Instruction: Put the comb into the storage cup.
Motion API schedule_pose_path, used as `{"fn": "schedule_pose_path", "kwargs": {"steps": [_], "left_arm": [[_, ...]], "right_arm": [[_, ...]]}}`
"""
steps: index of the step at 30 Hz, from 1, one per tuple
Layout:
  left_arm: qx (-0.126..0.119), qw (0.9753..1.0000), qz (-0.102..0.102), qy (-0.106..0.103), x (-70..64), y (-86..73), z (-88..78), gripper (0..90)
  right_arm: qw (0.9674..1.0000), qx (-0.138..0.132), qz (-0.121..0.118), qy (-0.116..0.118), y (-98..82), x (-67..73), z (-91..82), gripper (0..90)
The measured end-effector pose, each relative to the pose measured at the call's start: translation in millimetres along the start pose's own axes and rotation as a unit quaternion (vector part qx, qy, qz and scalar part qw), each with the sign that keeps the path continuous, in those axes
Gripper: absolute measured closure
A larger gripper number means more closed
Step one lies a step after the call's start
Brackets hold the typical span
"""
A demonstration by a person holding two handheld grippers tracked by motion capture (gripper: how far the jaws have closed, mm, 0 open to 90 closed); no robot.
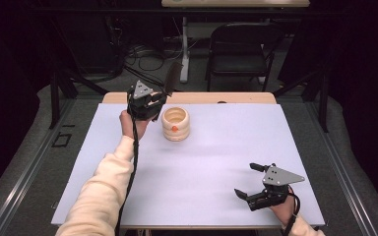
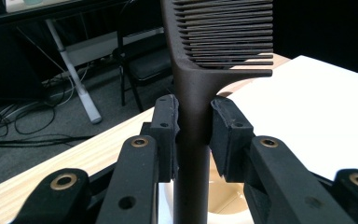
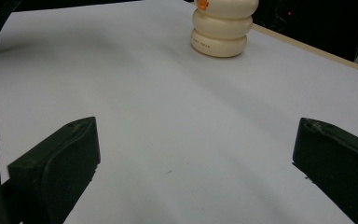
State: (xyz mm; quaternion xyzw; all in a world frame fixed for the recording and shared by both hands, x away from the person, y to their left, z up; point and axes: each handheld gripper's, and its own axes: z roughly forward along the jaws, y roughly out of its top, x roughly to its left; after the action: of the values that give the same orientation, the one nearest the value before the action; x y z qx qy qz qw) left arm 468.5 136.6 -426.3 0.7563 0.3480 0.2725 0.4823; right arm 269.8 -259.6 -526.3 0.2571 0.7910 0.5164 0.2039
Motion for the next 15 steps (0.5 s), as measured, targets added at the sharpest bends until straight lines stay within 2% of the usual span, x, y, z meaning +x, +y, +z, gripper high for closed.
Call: {"fn": "schedule_pose_path", "kwargs": {"steps": [15], "left_arm": [[-0.006, 1.0000, 0.002, -0.001, -2.9, 4.7, 6.2, 72.4]], "right_arm": [[1.0000, 0.000, 0.001, 0.000, 0.0, -0.1, -0.1, 0.2]]}}
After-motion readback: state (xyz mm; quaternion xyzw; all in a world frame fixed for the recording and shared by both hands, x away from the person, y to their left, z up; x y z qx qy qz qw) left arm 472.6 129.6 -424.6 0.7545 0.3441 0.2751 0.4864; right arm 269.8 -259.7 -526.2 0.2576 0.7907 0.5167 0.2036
